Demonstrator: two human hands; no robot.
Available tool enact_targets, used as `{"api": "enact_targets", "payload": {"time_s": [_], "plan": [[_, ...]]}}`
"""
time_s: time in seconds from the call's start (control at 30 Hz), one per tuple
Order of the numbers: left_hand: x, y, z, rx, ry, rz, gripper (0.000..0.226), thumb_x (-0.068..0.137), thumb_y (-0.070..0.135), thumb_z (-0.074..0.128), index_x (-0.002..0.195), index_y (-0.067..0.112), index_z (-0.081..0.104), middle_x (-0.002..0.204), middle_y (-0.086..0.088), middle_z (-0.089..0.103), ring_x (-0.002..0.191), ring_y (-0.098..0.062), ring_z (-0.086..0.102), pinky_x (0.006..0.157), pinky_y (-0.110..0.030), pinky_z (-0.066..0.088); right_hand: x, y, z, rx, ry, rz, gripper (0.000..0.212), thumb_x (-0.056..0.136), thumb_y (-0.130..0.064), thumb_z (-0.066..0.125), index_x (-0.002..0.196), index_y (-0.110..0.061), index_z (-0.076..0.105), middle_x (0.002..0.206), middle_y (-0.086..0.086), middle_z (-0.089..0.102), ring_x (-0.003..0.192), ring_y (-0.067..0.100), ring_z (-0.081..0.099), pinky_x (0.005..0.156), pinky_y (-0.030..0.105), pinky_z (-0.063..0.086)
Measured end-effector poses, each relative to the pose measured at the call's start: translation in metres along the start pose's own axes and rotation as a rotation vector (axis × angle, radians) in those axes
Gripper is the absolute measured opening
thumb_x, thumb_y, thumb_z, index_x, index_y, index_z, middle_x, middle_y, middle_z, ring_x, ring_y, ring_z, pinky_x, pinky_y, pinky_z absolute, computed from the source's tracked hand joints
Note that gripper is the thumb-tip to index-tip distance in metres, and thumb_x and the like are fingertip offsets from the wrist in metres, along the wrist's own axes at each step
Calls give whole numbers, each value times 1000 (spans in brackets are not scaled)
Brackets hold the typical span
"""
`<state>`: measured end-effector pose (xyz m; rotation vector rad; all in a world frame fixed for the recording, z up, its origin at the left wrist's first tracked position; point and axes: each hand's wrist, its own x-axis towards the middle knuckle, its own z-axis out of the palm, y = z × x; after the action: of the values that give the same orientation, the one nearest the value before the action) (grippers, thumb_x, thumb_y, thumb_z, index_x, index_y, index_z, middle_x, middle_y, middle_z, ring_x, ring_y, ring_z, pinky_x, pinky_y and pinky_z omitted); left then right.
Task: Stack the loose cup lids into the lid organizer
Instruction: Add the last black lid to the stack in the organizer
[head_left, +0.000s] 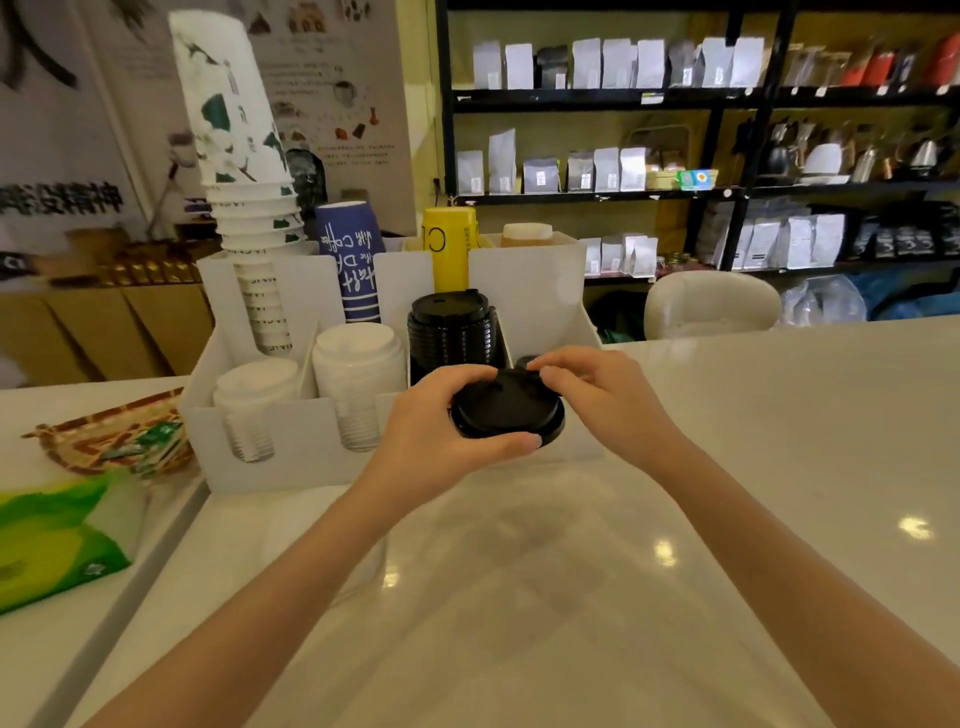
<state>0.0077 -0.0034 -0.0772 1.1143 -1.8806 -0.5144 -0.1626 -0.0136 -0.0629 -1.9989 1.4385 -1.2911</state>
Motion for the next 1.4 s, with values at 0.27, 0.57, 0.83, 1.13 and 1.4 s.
{"api": "enact_targets", "payload": {"time_s": [0.27, 0.57, 0.83, 1.13, 1.4], "plan": [[49, -2, -13, -106, 114, 13, 66, 49, 42, 82, 109, 33, 56, 109, 8, 64, 105, -6, 58, 88, -20, 49, 56, -6, -4, 46, 44, -102, 26, 90, -17, 45, 106, -16, 66, 91, -4, 63, 84, -2, 54, 70, 5, 43], [77, -1, -29, -121, 263, 58, 69, 50, 47, 76, 113, 31, 54, 108, 18, 62, 104, -1, 58, 85, -11, 47, 96, -11, 10, 271, 118, -151, 26, 90, -17, 45, 105, -18, 66, 98, -2, 65, 100, 9, 57, 81, 12, 44], [99, -21, -27, -29, 352, 26, 64, 58, 41, 77, 115, 25, 53, 112, 5, 61, 107, -9, 55, 93, -34, 50, 112, -4, 37, 370, 12, -90, 36, 94, -20, 36, 128, -17, 48, 124, -1, 55, 115, 7, 47, 98, 19, 37], [103, -35, -23, 20, 265, -31, 60, 63, 36, 76, 117, 23, 53, 109, 6, 59, 106, -11, 54, 91, -23, 46, 116, 17, 50, 328, -84, -39, 37, 95, -21, 33, 130, -15, 45, 125, 3, 53, 117, 12, 45, 93, 19, 36], [104, -34, -27, 90, 184, -50, 55, 66, 40, 71, 115, 25, 53, 104, 9, 57, 100, -8, 51, 81, -14, 42, 115, 20, 48, 295, -97, -43, 37, 94, -23, 36, 129, -18, 46, 118, -6, 52, 113, 8, 45, 84, 8, 34]]}}
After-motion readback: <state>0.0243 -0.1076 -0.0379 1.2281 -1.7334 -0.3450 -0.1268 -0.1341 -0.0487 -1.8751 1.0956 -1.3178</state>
